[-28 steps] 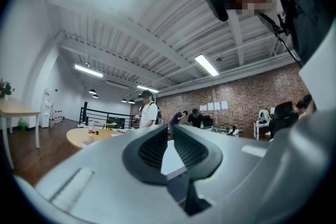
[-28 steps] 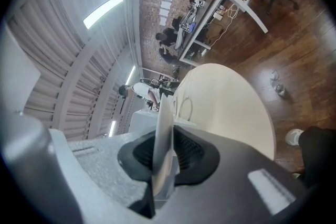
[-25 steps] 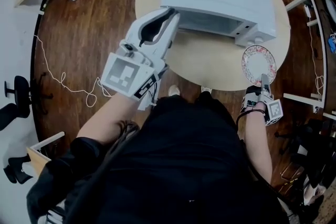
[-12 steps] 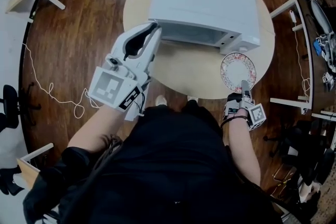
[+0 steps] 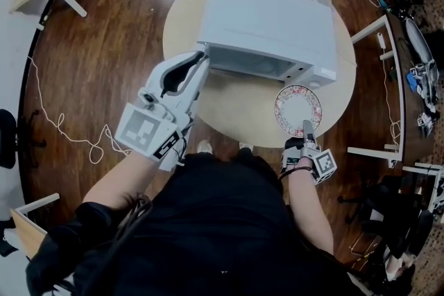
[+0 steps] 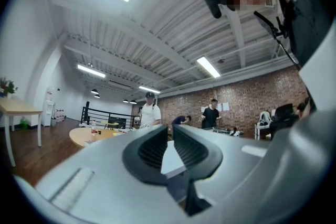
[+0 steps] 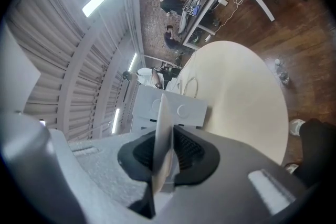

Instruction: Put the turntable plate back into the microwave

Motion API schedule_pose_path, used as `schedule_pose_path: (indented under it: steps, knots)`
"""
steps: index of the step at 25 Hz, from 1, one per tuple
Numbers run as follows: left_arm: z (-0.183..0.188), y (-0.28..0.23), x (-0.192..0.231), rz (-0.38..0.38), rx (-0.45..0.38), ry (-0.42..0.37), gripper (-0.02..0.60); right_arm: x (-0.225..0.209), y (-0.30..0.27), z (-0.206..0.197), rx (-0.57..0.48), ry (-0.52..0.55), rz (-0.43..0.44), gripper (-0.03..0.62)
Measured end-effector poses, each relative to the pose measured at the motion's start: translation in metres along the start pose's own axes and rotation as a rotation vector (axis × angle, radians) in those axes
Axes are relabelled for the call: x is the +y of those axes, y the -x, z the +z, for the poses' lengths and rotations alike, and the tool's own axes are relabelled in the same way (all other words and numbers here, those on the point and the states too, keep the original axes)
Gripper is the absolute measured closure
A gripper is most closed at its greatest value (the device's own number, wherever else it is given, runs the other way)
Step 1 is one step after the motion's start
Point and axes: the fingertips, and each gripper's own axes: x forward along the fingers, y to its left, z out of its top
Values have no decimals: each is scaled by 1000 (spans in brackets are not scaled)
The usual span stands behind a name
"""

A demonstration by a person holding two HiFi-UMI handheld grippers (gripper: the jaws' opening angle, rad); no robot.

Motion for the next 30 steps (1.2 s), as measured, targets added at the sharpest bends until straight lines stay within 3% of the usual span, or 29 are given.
schedule_pose_path:
  steps: [4,11,25,30]
  knots:
    - [-10,16,5,15,21,-14,545,-4,-6,-27,50,-36,14,557]
    - [-24,20,6,35,27,-16,545,-6,-21,-49,127,9,43,557]
    - [-11,39,27,107,-8,-5,545,19,-77,-98,275,74,107,557]
    - [-11,34,22,95,11,-8,545,30,-89,-111,317,70,119,557]
